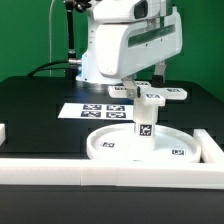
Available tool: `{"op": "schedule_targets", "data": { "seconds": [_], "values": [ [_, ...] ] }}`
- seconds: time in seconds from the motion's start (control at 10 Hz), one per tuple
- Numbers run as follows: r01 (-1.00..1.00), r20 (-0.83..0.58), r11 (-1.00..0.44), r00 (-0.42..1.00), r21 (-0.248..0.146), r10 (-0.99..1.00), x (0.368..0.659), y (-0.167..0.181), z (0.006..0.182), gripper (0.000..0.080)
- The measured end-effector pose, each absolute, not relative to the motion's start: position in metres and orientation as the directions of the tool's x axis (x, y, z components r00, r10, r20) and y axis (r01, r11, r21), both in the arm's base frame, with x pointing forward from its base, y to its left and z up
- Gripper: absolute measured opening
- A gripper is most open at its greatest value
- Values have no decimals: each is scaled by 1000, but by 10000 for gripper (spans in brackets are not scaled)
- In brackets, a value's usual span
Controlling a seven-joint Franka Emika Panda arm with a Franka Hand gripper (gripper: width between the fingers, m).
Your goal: Assemble round table
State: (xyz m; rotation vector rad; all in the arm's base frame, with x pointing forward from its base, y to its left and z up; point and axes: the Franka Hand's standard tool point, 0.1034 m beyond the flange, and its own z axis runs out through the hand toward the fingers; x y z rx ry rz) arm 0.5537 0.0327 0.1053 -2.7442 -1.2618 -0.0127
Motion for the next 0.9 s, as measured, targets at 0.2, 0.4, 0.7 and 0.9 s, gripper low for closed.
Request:
{"op": "schedule_targets", "data": {
  "seconds": [0.2, 0.4, 0.7, 0.9],
  "values": [
    [768, 59, -632, 639, -107, 767, 553, 28, 104, 466],
    [764, 58, -637, 644, -107, 763, 553, 28, 104, 443],
    [749, 56, -654, 661, -109, 748, 553, 27, 104, 443],
    [659, 44, -743, 751, -117, 659, 553, 23, 103, 443]
  ]
}}
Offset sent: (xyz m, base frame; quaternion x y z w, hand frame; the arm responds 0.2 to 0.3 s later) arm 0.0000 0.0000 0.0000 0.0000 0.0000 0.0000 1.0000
